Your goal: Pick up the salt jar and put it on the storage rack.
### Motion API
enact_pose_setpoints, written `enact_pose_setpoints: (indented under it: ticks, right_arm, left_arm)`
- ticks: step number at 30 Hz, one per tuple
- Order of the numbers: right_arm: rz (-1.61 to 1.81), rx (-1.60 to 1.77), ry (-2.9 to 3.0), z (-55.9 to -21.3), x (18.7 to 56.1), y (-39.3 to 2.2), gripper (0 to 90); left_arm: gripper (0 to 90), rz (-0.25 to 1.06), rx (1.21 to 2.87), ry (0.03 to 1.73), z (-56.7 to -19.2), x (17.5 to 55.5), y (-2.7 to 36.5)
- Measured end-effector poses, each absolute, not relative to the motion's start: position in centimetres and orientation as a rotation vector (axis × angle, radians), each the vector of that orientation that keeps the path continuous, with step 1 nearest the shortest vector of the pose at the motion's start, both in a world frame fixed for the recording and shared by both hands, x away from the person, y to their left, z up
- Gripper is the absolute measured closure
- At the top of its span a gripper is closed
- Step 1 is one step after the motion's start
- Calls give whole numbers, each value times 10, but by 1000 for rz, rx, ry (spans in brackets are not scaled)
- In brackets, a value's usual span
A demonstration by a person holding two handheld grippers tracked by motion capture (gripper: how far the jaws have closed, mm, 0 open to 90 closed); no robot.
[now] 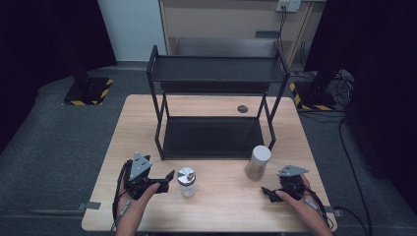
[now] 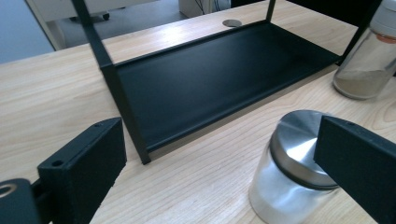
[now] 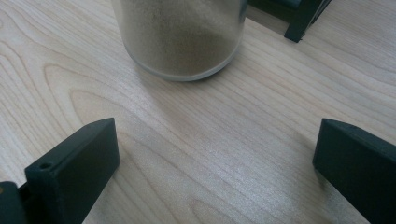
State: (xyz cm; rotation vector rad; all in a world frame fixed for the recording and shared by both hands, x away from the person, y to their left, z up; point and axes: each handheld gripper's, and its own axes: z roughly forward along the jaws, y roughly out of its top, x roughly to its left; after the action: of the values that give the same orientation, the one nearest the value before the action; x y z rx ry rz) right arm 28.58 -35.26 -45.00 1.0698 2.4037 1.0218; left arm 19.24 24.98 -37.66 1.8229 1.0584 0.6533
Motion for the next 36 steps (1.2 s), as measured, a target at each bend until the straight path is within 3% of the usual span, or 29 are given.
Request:
enact_pose_setpoints:
  ticks: [36]
  right_arm:
    - [1022,1070,2404,-450,286,-353,14]
  left_arm:
    - [9,601,1946,912,-385,200,205]
